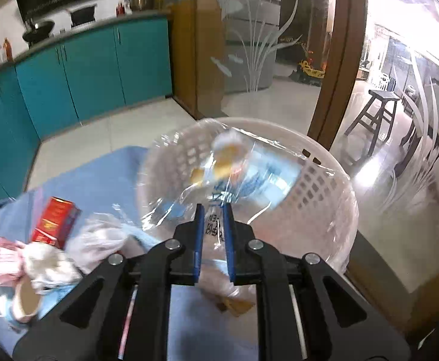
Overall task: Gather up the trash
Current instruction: 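Release the clear zip bag into the basket with the left gripper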
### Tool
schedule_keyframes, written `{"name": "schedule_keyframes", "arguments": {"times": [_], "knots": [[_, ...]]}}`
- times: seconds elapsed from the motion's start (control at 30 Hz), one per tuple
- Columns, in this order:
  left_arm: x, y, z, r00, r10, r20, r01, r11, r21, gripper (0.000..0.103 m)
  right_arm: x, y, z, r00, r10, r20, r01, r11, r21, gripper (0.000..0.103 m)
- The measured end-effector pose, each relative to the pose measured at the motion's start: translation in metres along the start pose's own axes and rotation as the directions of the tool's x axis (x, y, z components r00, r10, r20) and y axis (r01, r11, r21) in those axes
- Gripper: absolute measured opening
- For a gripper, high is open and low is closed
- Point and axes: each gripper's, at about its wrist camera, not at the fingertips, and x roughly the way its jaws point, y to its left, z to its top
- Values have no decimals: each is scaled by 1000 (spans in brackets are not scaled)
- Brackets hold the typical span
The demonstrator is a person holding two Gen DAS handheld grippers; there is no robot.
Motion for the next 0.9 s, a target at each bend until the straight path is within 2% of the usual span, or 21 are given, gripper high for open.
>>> {"name": "schedule_keyframes", "arguments": {"times": [0.07,0.1,0.13,0.17,0.27,0.33,0.43,0.47,0.5,0.57,0.63,0.73,0.8,0.9], "knots": [[1,-2,-1,1000,-9,11,9,1000,7,20,3,2,-1,1000,12,-8,-12,1000,-21,100],[-1,0,-3,1000,-10,14,10,1000,8,47,5,4,-2,1000,21,-10,-22,999,-36,100],[-4,2,-5,1000,-11,18,11,1000,3,82,4,5,-3,999,28,-15,-29,999,-44,100],[-16,9,-8,999,-10,50,11,1000,-11,85,7,7,-4,999,40,-32,-42,998,-53,100],[-65,38,-19,991,33,129,-28,999,-40,88,19,20,-12,988,99,-117,-110,990,-90,100],[-103,59,-32,983,58,177,-47,997,-63,95,25,33,-20,973,142,-180,-167,978,-128,100],[-172,99,-67,954,145,262,-119,986,-112,100,28,62,-35,934,214,-286,-280,935,-216,100],[-194,114,-84,939,188,287,-151,978,-146,100,30,75,-45,908,235,-346,-330,911,-247,100],[-207,125,-99,930,224,291,-176,967,-183,100,30,82,-50,897,241,-372,-350,899,-263,100],[-225,147,-129,924,277,265,-203,940,-275,100,26,102,-66,869,251,-427,-401,863,-308,100],[-227,159,-155,931,297,213,-217,918,-333,100,20,117,-77,843,266,-468,-448,829,-335,100],[-220,167,-182,943,295,156,-228,911,-342,100,4,133,-93,815,270,-513,-494,788,-369,100],[-208,166,-190,945,312,92,-271,911,-310,100,-6,140,-99,799,279,-532,-517,771,-371,100],[-203,165,-198,950,301,87,-263,917,-301,100,-17,147,-108,792,281,-542,-527,764,-373,100]]}}
